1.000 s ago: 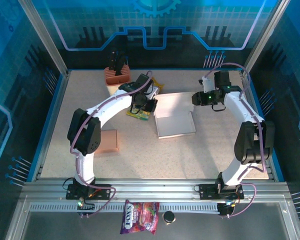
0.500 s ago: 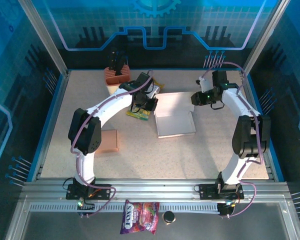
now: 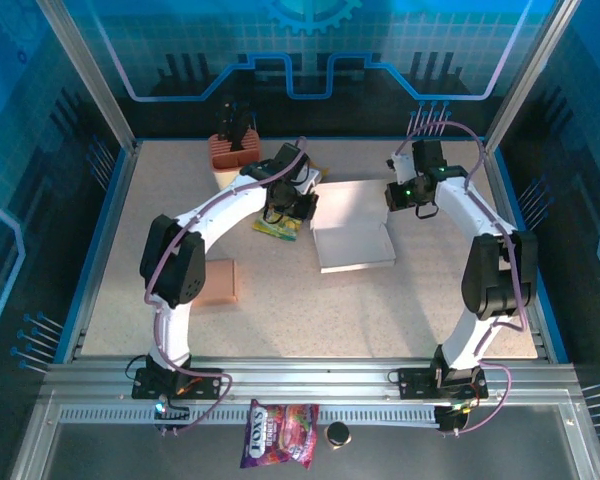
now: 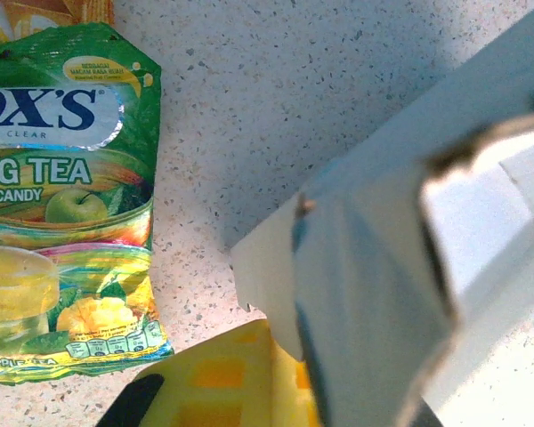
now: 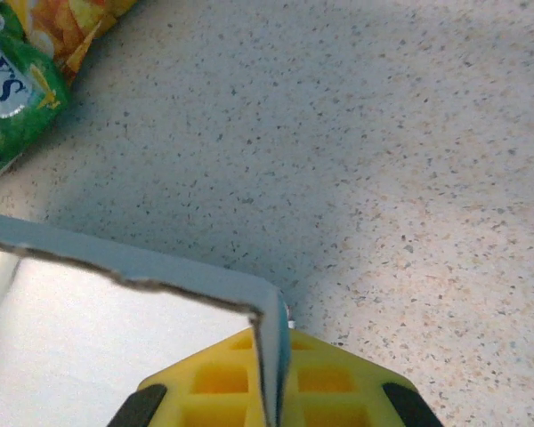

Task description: Fold the paper box

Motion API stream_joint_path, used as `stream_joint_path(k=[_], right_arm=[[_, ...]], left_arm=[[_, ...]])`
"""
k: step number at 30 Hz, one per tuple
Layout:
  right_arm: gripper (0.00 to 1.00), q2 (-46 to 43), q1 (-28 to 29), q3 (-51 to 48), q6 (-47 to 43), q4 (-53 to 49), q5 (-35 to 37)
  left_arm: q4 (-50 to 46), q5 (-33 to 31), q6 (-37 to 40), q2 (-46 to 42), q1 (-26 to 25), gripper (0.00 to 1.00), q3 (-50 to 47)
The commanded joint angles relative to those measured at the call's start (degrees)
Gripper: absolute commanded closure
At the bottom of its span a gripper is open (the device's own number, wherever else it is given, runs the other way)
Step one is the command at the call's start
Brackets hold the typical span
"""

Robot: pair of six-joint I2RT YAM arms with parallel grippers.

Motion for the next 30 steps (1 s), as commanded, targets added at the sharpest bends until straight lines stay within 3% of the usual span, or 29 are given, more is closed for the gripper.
stream_joint_path(k=[1, 11, 17, 20, 22, 26, 30], right_arm=[[1.00, -5.1, 1.7, -1.7, 4.9, 3.3, 5.9], [1.00, -11.5, 4.6, -9.8, 14.1, 13.0, 9.1], [1.00, -13.7, 4.5, -15.2, 10.7, 18.3, 9.1], [1.00, -13.2, 2.6, -14.4, 7.8, 16.6, 4.8], [1.00, -12.1, 1.3, -13.1, 5.8, 14.3, 1.5], [1.00, -9.7, -0.5, -11.1, 1.7, 10.1, -3.2], [1.00, -8.0, -1.5, -9.8, -1.3, 7.2, -5.5]], left_arm=[[0.2, 0.8, -3.7, 1.5, -0.7, 1.00, 2.8], [4.7, -2.9, -10.9, 5.5, -2.6, 1.00, 7.7], [5.5, -2.9, -10.2, 5.0, -2.7, 1.00, 7.8], [3.4, -2.9, -7.3, 1.1, -2.7, 0.65, 6.8], [3.6, -3.1, -4.5, -2.6, -2.1, 0.56, 3.5], [5.9, -3.0, -0.3, -7.9, 2.1, 0.51, -3.1], [8.5, 1.2, 3.6, -7.3, 5.1, 0.51, -2.6]])
